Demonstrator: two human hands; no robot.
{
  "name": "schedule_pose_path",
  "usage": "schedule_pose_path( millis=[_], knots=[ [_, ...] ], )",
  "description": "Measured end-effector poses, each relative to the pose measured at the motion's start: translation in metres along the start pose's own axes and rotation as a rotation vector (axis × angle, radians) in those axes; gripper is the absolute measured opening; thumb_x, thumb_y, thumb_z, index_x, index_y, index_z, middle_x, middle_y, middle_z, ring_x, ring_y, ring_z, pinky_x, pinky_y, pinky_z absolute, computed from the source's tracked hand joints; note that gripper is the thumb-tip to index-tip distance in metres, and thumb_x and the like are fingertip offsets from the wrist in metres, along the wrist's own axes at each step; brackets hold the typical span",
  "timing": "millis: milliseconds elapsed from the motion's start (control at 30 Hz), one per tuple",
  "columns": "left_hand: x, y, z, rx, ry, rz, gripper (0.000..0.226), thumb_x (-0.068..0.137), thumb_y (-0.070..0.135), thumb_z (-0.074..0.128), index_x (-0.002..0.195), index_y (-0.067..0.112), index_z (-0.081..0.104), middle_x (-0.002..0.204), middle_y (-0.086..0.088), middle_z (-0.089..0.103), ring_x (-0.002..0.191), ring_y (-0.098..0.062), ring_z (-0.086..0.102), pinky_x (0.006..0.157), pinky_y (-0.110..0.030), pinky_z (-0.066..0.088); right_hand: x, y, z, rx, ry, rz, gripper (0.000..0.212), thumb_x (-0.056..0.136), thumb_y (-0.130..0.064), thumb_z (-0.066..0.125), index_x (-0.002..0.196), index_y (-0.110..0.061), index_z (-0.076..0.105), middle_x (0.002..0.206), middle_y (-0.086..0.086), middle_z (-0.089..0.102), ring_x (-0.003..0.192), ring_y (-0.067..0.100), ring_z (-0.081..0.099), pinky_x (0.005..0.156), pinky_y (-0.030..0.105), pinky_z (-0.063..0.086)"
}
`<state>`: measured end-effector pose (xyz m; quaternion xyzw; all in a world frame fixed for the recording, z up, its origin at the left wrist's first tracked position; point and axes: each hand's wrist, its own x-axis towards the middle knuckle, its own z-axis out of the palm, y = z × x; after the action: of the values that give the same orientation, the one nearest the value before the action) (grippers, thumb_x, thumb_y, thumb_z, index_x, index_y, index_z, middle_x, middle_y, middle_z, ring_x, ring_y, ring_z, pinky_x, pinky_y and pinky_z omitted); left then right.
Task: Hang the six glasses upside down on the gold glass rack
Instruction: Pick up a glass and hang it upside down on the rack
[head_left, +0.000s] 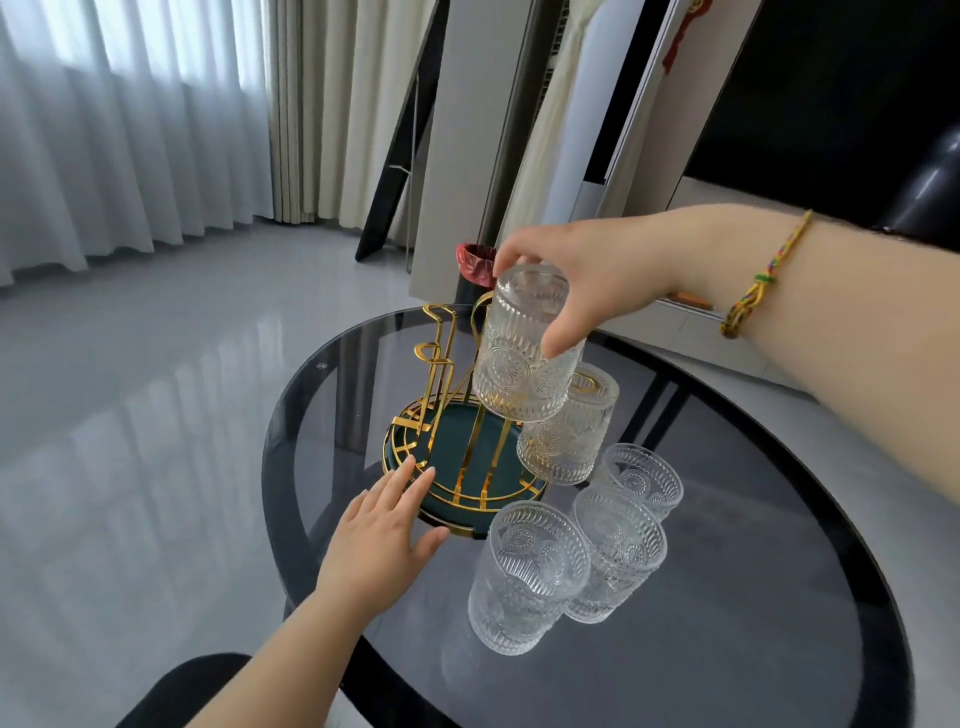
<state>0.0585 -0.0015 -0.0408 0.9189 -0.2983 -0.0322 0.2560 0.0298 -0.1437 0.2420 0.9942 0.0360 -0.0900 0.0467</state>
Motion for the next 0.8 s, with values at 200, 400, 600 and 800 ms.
schedule_pose_path(
  millis=[200,400,600,800],
  knots=[
    [0.001,-0.001,0.001,0.002,0.000,0.008,0.065,0.086,0.056,0.032,0.140,0.036,0.001,0.155,0.008,-0.003,0.142,-0.015,0.002,0.117,-0.035,0.007,0.011,-0.007,0.006,0.034,-0.008,-0.011,0.073,0.061,-0.037,0.074,0.121,-0.032,0.032,0.124,0.005,0.047,0.103,0.023,0.050,0.091,0.040,0.044],
    [0.001,-0.002,0.002,0.000,0.001,0.012,0.065,0.086,0.056,0.032,0.140,0.036,0.001,0.155,0.007,-0.003,0.142,-0.015,0.001,0.117,-0.036,0.006,0.023,-0.009,0.041,0.080,-0.068,-0.009,0.074,0.063,-0.030,0.074,0.123,-0.028,0.031,0.126,0.005,0.047,0.104,0.023,0.050,0.091,0.042,0.045],
    [0.000,-0.002,0.001,0.005,0.008,0.013,0.065,0.086,0.056,0.031,0.140,0.035,0.002,0.155,0.007,-0.002,0.142,-0.014,0.002,0.117,-0.035,0.006,0.030,-0.007,0.076,0.145,-0.117,0.016,0.074,0.065,-0.031,0.073,0.125,-0.023,0.030,0.130,0.008,0.045,0.113,0.026,0.045,0.095,0.039,0.040],
    [0.000,0.000,-0.001,0.013,-0.003,0.001,0.065,0.086,0.055,0.031,0.140,0.035,0.001,0.155,0.007,-0.002,0.142,-0.015,0.002,0.117,-0.036,0.006,0.028,-0.005,0.081,0.157,-0.077,0.017,0.073,0.067,-0.033,0.071,0.126,-0.024,0.028,0.128,0.006,0.046,0.104,0.022,0.042,0.085,0.032,0.030]
  ],
)
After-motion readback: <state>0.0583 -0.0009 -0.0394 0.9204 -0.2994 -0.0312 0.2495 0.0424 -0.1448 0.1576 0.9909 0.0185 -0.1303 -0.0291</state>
